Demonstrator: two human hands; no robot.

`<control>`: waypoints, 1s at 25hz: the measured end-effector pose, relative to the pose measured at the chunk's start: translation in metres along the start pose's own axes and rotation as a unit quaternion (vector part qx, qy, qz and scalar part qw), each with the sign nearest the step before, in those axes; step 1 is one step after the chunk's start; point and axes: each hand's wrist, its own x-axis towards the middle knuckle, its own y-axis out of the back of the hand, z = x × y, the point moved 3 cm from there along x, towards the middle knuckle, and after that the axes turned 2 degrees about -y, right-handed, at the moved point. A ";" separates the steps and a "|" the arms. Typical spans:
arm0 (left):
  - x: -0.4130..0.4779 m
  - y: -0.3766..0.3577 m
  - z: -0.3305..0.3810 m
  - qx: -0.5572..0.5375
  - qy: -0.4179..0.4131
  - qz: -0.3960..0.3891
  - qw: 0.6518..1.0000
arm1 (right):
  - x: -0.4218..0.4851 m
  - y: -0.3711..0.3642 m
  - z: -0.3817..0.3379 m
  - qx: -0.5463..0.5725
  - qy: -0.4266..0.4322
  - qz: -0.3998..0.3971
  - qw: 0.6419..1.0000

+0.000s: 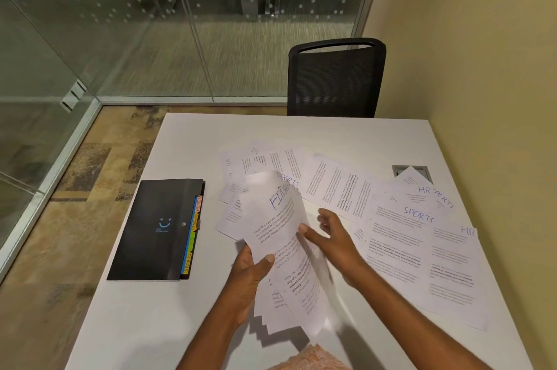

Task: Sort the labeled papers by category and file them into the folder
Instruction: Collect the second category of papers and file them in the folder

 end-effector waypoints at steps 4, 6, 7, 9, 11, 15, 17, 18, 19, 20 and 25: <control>-0.007 0.009 0.009 0.009 -0.002 -0.013 1.000 | 0.024 0.023 0.031 0.073 -0.138 -0.049 0.987; -0.009 0.013 0.010 0.000 0.001 -0.007 1.000 | 0.027 0.027 0.035 0.109 -0.151 -0.097 0.978; -0.010 0.015 0.010 -0.005 0.002 -0.002 1.000 | 0.027 0.026 0.034 0.134 -0.145 -0.109 0.974; -0.011 0.020 0.010 -0.005 0.001 0.007 1.000 | 0.027 0.027 0.031 0.153 -0.144 -0.094 0.973; -0.013 0.024 0.010 0.000 0.000 0.021 1.000 | 0.030 0.029 0.030 0.168 -0.122 -0.077 0.975; -0.011 0.037 0.007 0.014 0.005 0.037 0.999 | 0.028 0.034 0.025 0.177 -0.091 -0.081 0.977; -0.008 0.042 0.004 0.023 0.006 0.045 0.999 | 0.027 0.035 0.021 0.162 -0.070 -0.076 0.981; -0.007 0.043 0.004 0.028 0.005 0.050 0.998 | 0.030 0.035 0.024 0.145 -0.059 -0.067 0.985; -0.006 0.042 0.005 0.035 0.001 0.053 0.998 | 0.034 0.034 0.029 0.133 -0.053 -0.065 0.988; -0.005 0.041 0.006 0.041 -0.003 0.055 0.998 | 0.035 0.033 0.028 0.128 -0.049 -0.063 0.989; 0.006 0.036 0.008 0.077 -0.015 0.092 0.993 | 0.018 0.032 0.005 0.139 -0.003 -0.058 0.989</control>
